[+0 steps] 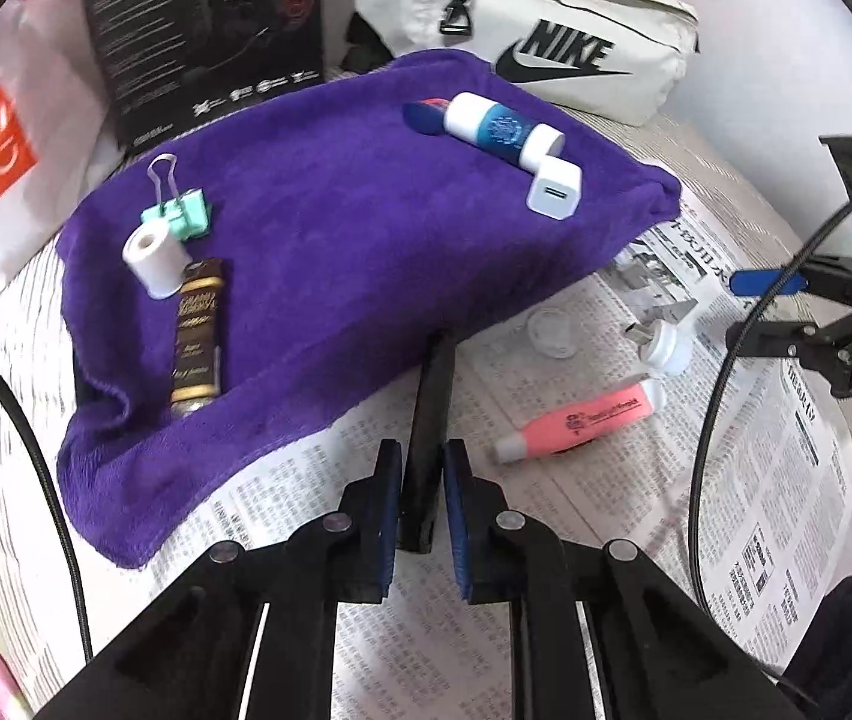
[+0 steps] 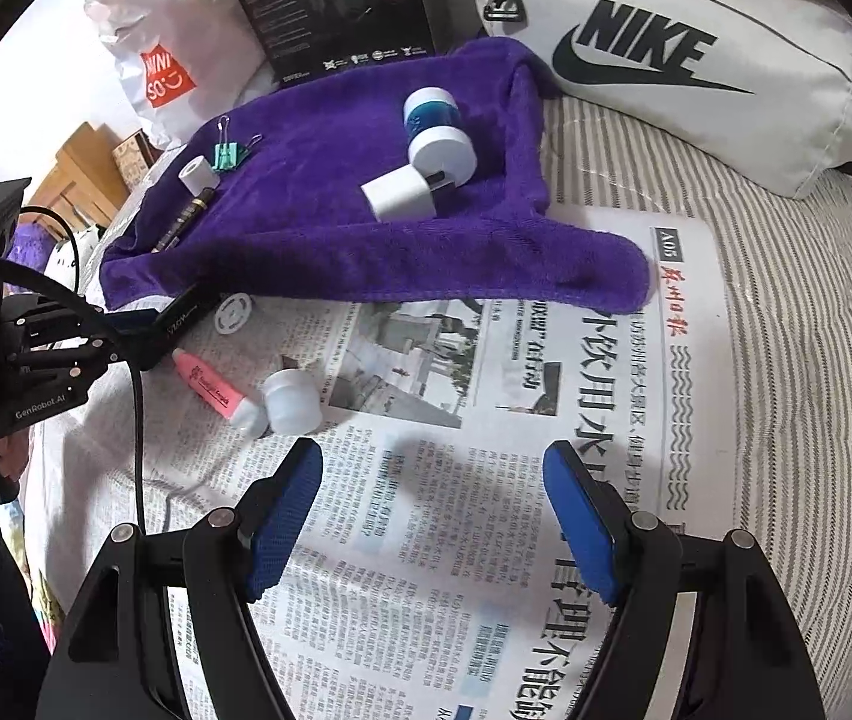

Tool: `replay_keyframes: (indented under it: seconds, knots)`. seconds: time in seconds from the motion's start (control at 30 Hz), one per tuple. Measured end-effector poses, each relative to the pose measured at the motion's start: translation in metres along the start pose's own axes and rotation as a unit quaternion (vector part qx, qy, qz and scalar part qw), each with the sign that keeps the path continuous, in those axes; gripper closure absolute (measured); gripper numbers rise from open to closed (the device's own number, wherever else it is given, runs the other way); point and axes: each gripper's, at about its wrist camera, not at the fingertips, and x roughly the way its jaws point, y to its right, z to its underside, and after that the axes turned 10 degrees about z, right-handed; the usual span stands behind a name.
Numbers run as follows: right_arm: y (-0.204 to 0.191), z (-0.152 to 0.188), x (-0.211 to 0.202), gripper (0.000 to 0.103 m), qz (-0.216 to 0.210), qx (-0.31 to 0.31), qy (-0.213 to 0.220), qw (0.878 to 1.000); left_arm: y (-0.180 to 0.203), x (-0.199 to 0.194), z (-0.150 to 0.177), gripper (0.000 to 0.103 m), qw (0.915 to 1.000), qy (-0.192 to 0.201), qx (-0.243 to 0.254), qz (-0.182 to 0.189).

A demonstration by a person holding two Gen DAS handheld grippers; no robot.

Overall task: Organize rigid objects
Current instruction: 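Grasp the black marker with the left tool while the right tool grasps the white USB light, then lift the marker and USB light and carry both over the purple towel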

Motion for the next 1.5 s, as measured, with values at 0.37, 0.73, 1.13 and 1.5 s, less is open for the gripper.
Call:
replay_keyframes:
  seconds: [0.37,0.73,1.13,1.5]
  knots:
    - [-0.006,0.002,0.003,0.028,-0.001,-0.002,-0.006,1.0,0.007,0.018,-0.01,0.088,0.9998,0.005,0.001,-0.017]
    - [-0.022,-0.01,0.008,0.038,-0.02,-0.021,0.034,0.999,-0.006,0.007,0.003,0.09,0.9995,0.012,-0.022,-0.02]
    - [-0.029,-0.03,0.029,0.075,0.034,-0.073,0.074,0.994,-0.012,0.001,0.015,0.09,0.9992,0.019,-0.032,-0.014]
    - [-0.039,-0.033,0.033,0.07,0.056,-0.074,0.071,0.993,-0.009,-0.001,0.019,0.09,0.9993,0.022,-0.029,-0.01]
